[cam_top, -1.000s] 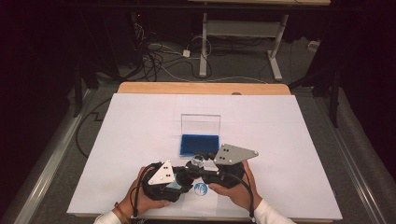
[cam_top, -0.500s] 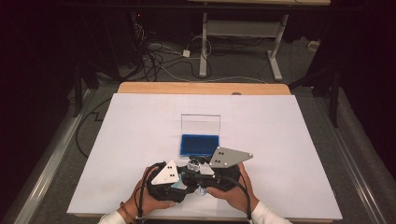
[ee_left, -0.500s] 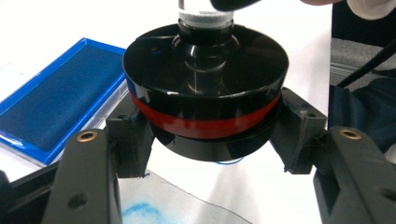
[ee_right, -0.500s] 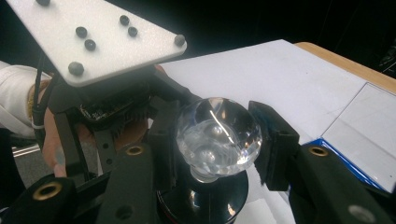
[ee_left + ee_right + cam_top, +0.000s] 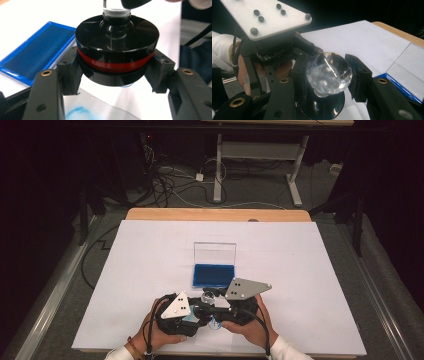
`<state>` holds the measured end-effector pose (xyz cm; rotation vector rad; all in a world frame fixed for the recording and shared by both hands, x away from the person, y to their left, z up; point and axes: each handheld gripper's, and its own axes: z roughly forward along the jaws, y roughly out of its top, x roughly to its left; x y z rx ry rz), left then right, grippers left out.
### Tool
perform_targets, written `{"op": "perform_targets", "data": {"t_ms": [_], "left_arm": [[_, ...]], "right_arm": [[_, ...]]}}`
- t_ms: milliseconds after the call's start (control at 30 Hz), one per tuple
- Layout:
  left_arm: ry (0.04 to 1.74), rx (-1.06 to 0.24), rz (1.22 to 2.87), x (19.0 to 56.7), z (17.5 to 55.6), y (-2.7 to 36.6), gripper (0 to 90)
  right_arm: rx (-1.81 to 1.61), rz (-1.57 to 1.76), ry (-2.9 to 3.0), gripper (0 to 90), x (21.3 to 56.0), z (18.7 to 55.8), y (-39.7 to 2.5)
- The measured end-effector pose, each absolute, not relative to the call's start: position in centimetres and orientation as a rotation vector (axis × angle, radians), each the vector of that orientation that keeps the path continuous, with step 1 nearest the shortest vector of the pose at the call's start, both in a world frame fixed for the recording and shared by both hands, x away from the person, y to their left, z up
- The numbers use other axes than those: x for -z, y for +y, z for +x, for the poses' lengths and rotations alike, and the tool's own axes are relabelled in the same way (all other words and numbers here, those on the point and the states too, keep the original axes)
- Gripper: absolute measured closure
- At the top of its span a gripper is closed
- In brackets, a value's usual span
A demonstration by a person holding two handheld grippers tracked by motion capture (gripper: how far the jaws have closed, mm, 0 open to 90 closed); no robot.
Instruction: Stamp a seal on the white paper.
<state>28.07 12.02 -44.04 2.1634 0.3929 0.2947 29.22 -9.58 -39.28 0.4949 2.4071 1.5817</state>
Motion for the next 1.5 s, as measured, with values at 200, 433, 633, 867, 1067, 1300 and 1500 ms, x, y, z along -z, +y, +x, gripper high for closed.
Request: {"op": "perform_targets", "data": {"t_ms": [200,433,633,867,1067,1300,1500], "left_arm": [[0.334,-0.344,2.186,44.0,27.8,11.7,36.5],[0.351,-0.369,2.198,44.0,27.6,11.8,36.4],[0.377,-0.362,2.196,43.9,27.6,12.0,36.5],[0.371,-0.371,2.205,43.9,27.4,11.9,36.5],[0.352,-0.398,2.237,44.0,27.4,11.9,36.5],[0.332,-0.384,2.248,44.1,27.4,12.1,36.5],[0.349,-0.384,2.252,44.0,27.5,12.0,36.3]], "right_arm": [[-1.584,0.5,2.418,57.1,39.5,29.2,-9.5],[-1.582,0.499,2.417,57.1,39.8,29.1,-9.5],[-1.575,0.498,2.408,57.2,40.0,29.0,-9.5],[-1.574,0.484,2.396,57.2,40.2,28.8,-9.5],[-1.57,0.499,2.402,57.2,40.5,28.7,-9.5],[-1.565,0.51,2.435,57.2,40.6,28.9,-9.5],[-1.554,0.512,2.442,57.2,40.7,29.0,-9.5]]}}
